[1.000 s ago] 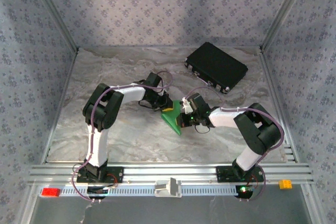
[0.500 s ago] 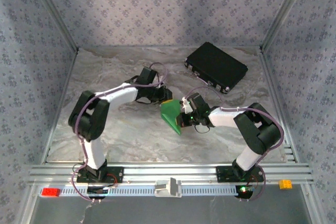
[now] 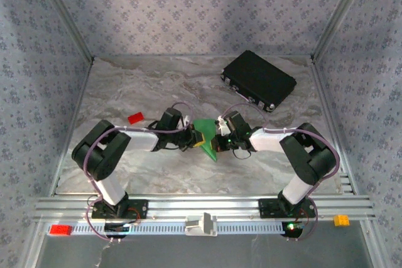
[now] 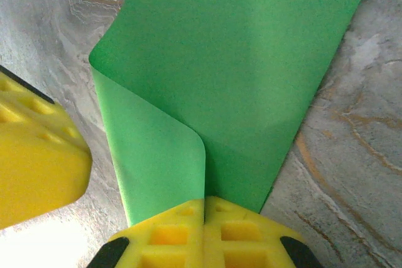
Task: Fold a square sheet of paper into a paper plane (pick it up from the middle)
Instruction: Third fold the triangle at the center of the table.
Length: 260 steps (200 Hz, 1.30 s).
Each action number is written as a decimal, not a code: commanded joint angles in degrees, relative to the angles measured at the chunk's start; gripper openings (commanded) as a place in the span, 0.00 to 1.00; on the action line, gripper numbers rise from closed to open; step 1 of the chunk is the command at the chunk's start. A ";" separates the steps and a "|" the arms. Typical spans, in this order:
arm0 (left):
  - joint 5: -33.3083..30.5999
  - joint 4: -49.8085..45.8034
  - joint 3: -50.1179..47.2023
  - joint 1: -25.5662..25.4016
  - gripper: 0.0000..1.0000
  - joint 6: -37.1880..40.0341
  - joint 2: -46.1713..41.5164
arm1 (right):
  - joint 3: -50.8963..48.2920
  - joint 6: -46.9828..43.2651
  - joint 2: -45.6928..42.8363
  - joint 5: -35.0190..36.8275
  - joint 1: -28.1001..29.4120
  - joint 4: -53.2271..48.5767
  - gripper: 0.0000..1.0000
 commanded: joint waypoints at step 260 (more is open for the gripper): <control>-2.59 0.82 -2.40 -0.60 0.00 1.96 7.16 | 1.74 0.40 -0.78 1.35 0.17 -3.94 0.08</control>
